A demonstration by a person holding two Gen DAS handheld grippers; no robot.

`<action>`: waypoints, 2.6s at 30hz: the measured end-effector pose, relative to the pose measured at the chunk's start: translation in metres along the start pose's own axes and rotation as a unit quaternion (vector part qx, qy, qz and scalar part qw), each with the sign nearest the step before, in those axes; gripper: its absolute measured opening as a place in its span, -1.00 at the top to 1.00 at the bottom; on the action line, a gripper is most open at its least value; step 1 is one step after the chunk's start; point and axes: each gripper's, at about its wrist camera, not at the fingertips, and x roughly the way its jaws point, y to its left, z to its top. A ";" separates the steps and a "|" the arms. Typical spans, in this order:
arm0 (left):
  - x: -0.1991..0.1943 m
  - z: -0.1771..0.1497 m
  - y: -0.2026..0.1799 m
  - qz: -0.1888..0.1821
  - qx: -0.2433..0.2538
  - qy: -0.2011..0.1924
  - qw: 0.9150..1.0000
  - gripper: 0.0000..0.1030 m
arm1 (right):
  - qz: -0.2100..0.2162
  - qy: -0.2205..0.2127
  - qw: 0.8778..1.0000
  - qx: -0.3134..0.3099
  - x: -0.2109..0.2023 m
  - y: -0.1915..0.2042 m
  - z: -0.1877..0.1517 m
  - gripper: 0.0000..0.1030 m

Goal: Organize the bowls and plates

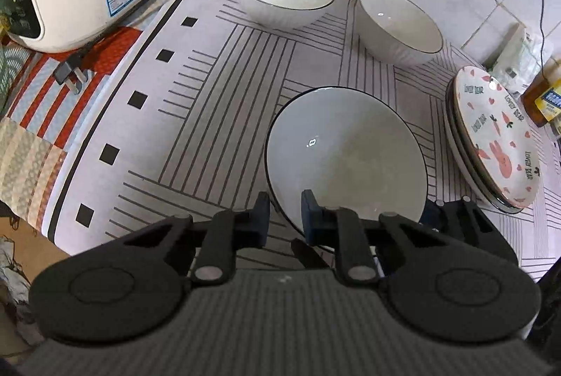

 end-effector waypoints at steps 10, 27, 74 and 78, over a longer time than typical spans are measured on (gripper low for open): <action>-0.011 0.024 -0.020 -0.030 0.015 -0.038 0.999 0.67 | -0.044 -0.023 0.999 -0.002 -0.015 -0.013 0.021 -0.76; 0.048 0.053 -0.022 -0.026 0.020 -0.007 0.999 0.57 | -0.066 0.024 0.998 -0.001 0.046 -0.043 0.037 -0.77; 0.036 0.142 -0.056 -0.018 0.039 -0.049 0.998 0.01 | -0.150 0.060 0.981 0.105 0.002 -0.141 0.133 -0.44; 0.059 0.153 -0.053 -0.029 0.038 -0.037 0.998 0.04 | -0.137 0.056 0.977 0.152 0.026 -0.151 0.129 -0.44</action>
